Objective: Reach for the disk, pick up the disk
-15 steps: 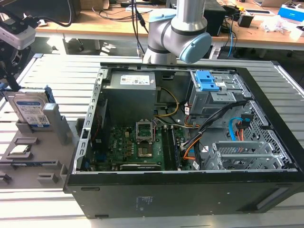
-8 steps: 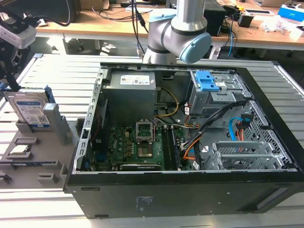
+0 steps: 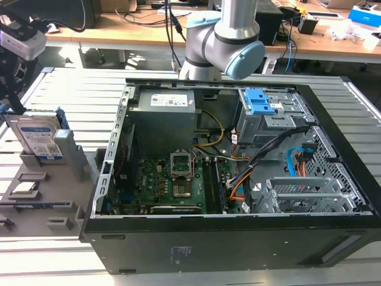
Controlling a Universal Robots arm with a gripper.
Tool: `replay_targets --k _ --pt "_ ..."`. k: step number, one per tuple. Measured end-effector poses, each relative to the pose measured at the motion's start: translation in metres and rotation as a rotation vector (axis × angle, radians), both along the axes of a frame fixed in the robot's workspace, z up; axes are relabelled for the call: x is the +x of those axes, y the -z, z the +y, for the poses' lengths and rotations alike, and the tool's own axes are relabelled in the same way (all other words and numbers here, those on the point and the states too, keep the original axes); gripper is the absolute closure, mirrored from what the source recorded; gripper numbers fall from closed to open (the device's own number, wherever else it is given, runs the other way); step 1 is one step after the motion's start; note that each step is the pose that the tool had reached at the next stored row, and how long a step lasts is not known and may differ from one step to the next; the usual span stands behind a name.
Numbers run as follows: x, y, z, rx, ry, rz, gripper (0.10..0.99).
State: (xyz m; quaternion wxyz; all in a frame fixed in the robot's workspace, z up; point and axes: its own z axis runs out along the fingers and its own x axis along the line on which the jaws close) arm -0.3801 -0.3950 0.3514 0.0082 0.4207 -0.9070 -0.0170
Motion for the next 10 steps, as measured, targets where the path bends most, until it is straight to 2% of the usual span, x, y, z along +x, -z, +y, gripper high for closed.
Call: replay_targets --k 10 --pt "0.0000 0.0000 0.0000 0.000 -0.049 0.0000 0.980"
